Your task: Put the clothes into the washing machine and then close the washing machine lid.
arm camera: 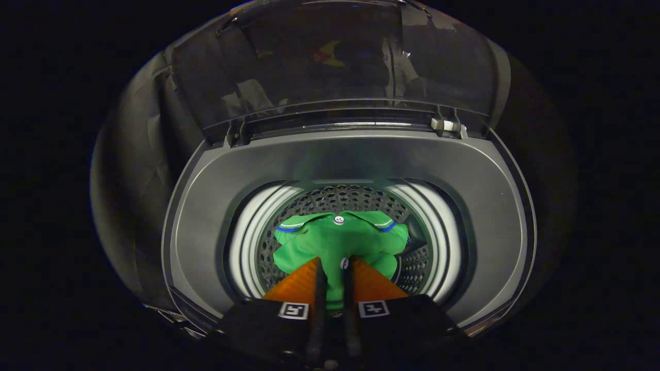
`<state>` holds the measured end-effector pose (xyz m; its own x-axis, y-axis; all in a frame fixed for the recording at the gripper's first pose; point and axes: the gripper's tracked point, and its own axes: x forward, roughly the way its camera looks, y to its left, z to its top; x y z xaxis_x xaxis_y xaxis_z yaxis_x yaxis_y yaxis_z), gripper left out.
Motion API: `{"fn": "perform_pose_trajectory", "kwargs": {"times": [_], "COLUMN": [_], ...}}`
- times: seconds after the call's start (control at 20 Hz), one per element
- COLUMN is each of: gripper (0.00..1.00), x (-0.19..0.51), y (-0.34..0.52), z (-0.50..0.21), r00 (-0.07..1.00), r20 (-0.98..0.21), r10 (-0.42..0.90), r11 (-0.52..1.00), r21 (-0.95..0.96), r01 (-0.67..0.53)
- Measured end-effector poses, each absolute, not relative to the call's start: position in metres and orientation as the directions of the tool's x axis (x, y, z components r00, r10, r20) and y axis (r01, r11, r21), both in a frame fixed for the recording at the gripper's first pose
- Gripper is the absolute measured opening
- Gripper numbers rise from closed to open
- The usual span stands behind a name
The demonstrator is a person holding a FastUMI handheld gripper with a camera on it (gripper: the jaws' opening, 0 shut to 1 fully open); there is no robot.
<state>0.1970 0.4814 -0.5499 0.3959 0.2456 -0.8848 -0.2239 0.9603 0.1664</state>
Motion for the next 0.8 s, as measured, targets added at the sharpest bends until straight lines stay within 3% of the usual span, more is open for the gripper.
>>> {"fn": "perform_pose_trajectory", "kwargs": {"times": [0.3, 0.8], "gripper": [1.00, 0.99], "x": [0.197, 0.208], "y": [0.486, 0.484], "z": [-0.532, -0.475], "r00": [0.434, 0.557], "r20": [-0.863, -0.771], "r10": [0.261, 0.310], "r11": [0.952, 0.947], "r21": [0.155, 0.194], "r01": [-0.264, -0.258]}}
